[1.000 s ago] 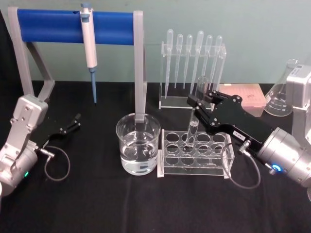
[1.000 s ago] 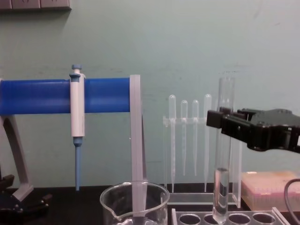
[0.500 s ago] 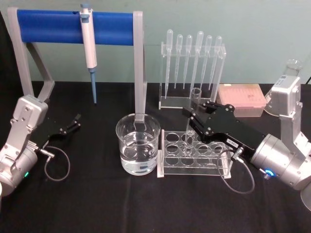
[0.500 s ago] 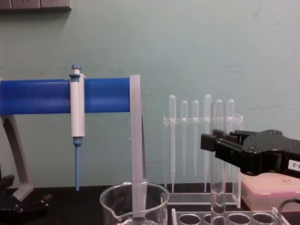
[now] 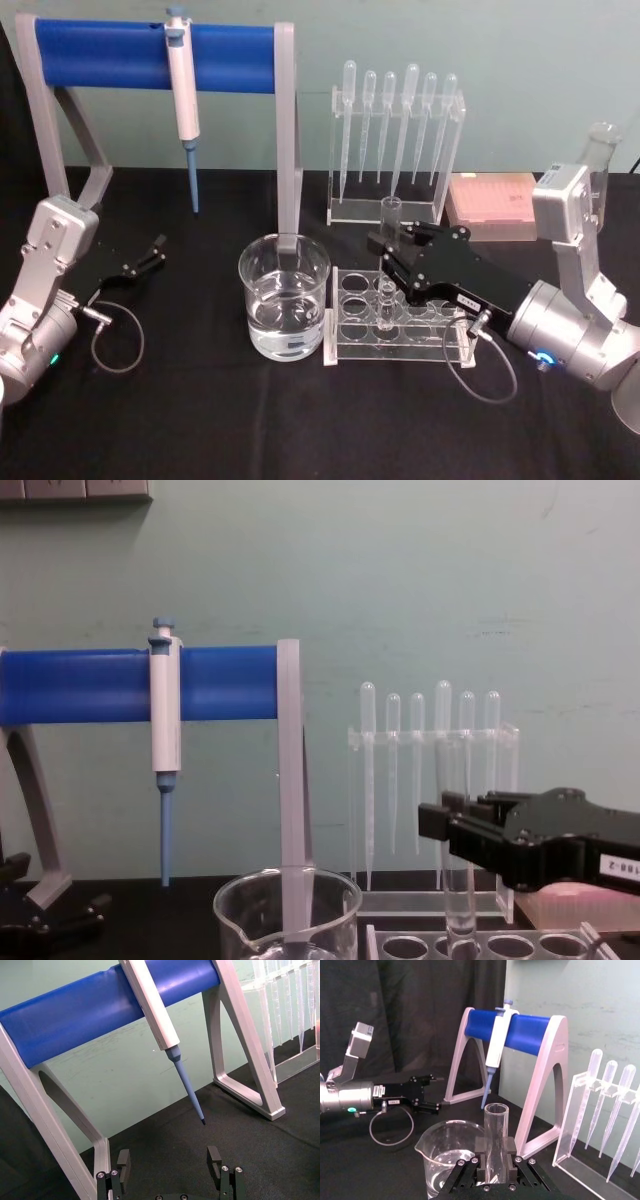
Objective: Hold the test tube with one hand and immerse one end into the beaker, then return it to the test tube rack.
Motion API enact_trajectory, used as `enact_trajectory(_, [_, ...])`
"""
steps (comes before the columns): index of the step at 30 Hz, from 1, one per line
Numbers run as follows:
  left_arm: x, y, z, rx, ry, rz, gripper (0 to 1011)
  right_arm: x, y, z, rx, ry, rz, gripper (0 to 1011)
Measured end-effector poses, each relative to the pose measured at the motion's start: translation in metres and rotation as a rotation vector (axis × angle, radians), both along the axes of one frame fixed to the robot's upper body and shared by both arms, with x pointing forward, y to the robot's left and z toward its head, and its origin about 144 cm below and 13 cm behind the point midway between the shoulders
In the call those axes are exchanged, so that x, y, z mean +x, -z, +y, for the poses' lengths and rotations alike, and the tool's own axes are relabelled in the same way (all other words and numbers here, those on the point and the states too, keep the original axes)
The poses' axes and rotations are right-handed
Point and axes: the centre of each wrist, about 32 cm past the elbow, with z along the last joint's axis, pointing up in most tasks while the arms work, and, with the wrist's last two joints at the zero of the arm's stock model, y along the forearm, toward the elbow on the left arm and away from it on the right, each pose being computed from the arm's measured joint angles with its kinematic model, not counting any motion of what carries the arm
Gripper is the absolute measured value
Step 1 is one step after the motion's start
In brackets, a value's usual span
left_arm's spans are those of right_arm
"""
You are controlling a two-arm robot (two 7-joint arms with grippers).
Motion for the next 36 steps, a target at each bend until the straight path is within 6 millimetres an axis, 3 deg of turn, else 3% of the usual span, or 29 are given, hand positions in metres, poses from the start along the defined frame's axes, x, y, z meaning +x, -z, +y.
enact_trajectory(17, [0.000, 0.000, 0.000, 0.000, 0.000, 0.000, 1000, 0.007, 0.005, 0.003, -0.080, -0.012, 0.050, 225])
enact_trajectory(27, [0.000, 0.000, 0.000, 0.000, 0.000, 0.000, 1000, 0.000, 0.006, 0.001, -0.095, -0.004, 0.093, 503])
enact_trajectory(31, [0.000, 0.000, 0.000, 0.000, 0.000, 0.000, 1000, -0.016, 0.008, -0.004, -0.094, 0.012, 0.114, 671])
enact_trajectory(36, [0.000, 0.000, 0.000, 0.000, 0.000, 0.000, 1000, -0.044, 0.006, -0.011, -0.111, 0.057, 0.123, 797])
